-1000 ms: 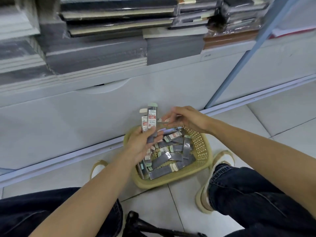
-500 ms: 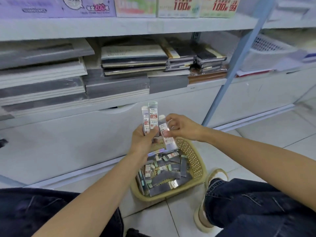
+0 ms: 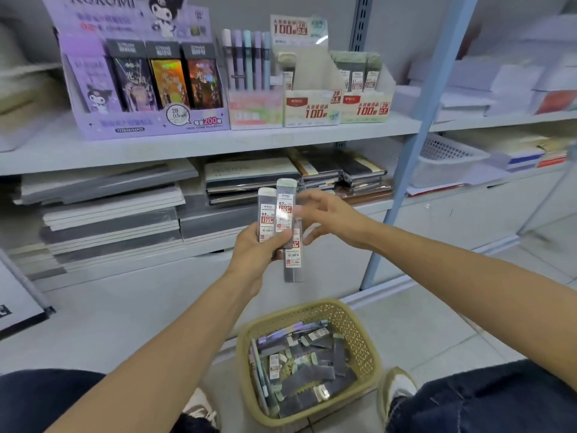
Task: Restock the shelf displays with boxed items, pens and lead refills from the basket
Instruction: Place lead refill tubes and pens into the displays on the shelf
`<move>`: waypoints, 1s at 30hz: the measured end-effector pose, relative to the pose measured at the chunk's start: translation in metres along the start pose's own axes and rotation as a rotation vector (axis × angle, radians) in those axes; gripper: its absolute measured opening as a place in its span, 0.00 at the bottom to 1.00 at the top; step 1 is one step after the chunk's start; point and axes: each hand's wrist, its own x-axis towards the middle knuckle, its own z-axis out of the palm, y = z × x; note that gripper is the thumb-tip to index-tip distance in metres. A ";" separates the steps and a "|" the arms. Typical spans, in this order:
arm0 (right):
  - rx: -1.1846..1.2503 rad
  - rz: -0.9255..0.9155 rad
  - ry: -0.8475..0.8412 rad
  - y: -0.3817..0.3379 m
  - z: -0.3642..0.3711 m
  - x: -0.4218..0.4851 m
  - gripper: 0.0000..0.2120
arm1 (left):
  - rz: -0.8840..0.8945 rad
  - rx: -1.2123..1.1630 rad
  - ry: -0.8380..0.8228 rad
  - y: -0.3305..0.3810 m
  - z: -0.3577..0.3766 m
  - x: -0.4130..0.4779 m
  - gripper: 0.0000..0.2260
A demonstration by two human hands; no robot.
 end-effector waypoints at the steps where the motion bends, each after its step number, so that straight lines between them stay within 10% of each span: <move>1: 0.000 -0.001 0.014 -0.007 -0.002 0.003 0.19 | 0.004 0.013 0.003 0.005 0.000 0.002 0.12; 17: 0.310 -0.314 0.406 -0.103 -0.099 0.030 0.14 | 0.166 0.076 -0.186 0.118 0.050 0.064 0.13; 30: -0.196 -0.470 0.684 -0.146 -0.226 0.086 0.19 | 0.359 -0.021 -0.161 0.188 0.088 0.124 0.13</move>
